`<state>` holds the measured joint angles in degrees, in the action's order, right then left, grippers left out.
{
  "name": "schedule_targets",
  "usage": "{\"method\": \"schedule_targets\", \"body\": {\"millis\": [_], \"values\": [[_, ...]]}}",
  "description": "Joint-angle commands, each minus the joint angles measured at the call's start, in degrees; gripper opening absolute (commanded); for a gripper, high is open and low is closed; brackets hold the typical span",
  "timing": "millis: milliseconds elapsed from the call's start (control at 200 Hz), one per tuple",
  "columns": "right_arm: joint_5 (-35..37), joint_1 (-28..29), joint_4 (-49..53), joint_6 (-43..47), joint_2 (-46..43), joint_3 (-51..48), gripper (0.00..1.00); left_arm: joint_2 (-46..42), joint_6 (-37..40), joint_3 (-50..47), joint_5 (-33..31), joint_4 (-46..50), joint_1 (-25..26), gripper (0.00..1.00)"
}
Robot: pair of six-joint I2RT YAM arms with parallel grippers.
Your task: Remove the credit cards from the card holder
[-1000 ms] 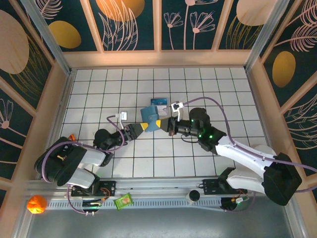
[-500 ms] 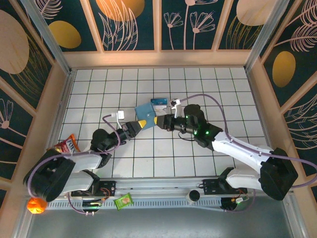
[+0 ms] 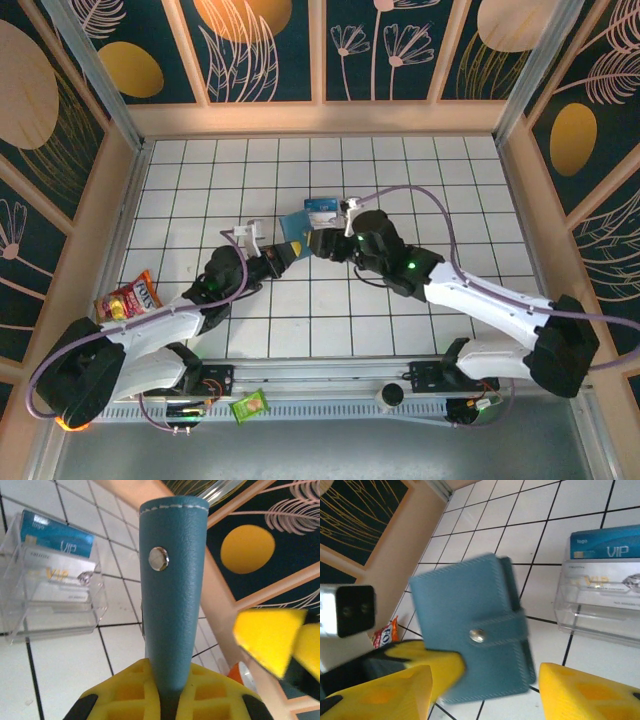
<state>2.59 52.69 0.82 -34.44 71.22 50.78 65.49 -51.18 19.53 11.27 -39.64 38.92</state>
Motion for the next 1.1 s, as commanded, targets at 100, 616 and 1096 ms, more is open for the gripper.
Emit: {"method": "schedule_targets", "body": {"millis": [100,616,1096], "values": [[5.2,1.2,3.9,1.0,6.0,4.9,0.58,0.4,1.2,3.0,-2.3,1.4,1.5,0.00],[8.5,1.4,9.8,2.1,13.4,9.1,0.52,-0.3,0.6,2.7,-0.1,0.0,1.7,0.00],[15.8,1.4,11.7,3.1,13.9,9.1,0.09,-0.6,-0.1,2.4,-0.1,1.6,1.7,0.00]]}}
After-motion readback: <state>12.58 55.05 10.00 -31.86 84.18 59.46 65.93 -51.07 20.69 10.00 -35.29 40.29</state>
